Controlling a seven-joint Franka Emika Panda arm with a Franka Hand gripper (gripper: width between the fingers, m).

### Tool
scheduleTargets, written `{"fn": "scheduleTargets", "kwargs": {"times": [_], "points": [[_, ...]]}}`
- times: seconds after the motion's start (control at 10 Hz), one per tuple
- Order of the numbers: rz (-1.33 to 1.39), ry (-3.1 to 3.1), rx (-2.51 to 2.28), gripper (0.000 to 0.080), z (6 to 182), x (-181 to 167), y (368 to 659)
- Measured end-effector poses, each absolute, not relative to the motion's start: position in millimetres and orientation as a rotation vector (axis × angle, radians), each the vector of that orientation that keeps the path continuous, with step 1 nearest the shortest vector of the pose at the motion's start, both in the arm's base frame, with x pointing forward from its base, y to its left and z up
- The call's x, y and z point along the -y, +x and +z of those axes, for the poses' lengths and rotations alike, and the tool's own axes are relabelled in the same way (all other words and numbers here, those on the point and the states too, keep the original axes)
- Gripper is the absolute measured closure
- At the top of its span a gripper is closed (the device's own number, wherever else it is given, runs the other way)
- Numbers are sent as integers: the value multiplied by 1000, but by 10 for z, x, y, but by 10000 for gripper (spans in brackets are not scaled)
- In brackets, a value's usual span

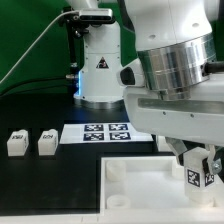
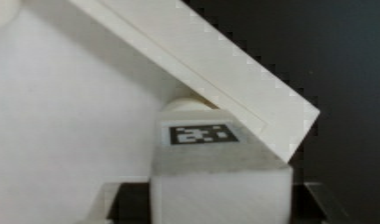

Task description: Assemble one leg

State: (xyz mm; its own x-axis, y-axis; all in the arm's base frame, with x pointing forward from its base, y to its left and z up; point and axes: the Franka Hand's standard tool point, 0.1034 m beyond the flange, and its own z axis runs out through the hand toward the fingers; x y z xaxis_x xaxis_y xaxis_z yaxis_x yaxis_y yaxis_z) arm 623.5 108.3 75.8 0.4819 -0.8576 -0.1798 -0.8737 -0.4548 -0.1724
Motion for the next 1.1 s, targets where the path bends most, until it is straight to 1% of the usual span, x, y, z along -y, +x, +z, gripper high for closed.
{"fn": "scheduleTargets", "kwargs": {"times": [0.3,0.4,0.5,0.6,0.7,0.8,0.9,1.1], "points": [[134,-2024,-1999,496,739,-1084,6241],[134,-2093,-1931,496,734,-1101,6206],[125,-2136,-1880,423,732,-1102,6207],[98,-2243,-1759,284,731,-1102,6204],[61,-2424,-1524,284,730,-1119,6192],[64,-2638,-1214,173,755,-1178,6163],[40,-2722,-1042,157,774,-1222,6170],[1,-2829,-704,151,757,-1186,6168]]}}
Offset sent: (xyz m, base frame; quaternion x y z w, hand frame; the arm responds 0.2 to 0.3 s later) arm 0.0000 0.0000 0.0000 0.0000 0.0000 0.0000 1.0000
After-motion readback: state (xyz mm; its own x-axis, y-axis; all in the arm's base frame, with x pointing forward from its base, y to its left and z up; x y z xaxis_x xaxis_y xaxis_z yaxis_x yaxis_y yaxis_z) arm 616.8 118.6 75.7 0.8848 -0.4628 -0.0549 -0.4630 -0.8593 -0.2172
